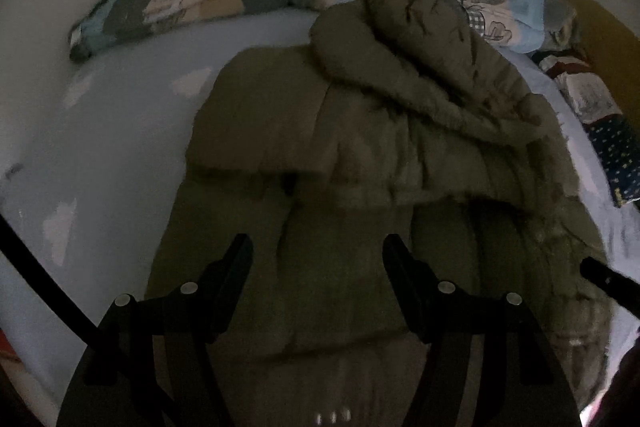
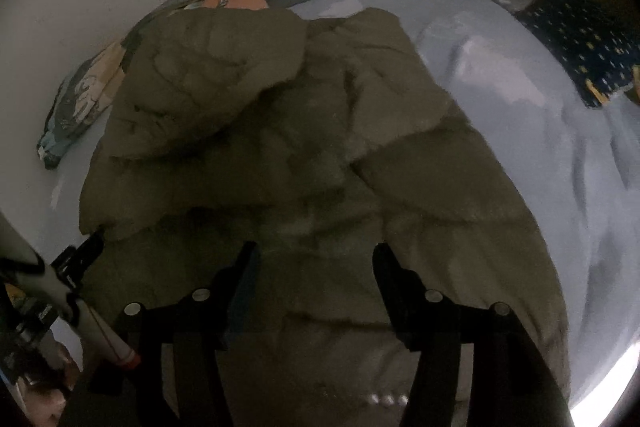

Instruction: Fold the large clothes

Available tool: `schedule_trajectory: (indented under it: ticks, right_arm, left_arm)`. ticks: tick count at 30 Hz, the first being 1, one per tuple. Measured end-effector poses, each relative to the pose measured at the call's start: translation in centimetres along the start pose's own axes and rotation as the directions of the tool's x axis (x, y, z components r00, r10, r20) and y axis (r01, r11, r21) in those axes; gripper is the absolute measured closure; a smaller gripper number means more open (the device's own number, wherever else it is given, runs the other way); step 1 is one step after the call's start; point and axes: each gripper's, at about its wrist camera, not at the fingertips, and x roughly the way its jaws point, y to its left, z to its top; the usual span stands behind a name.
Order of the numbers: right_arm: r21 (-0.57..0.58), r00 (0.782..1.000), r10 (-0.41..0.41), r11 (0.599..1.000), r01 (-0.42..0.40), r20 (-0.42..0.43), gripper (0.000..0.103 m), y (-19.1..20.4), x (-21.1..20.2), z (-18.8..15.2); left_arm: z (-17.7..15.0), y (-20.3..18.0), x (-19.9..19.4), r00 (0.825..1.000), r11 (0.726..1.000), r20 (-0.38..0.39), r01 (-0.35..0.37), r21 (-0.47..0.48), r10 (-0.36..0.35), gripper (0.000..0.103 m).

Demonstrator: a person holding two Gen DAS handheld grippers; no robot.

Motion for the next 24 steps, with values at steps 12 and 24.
schedule_trajectory:
  ticks: [12, 24]
  right_arm:
    - [0.086, 1.0, 0.023, 0.996, -0.024, 0.011, 0.037, -5.6, -6.1, -8.8]
    - [0.055, 0.999, -0.037, 0.998, 0.04, -0.038, 0.037, -6.9, -5.3, -11.9]
  left_arm:
    - [-8.9, 6.0, -4.9, 0.995, 0.995, -0.092, -0.04, -0.096, 0.031, 0.037]
    - [-12.4, 6.4, -3.2, 0.981, 0.997, -0.19, -0.057, -0.046, 0.047, 0.036]
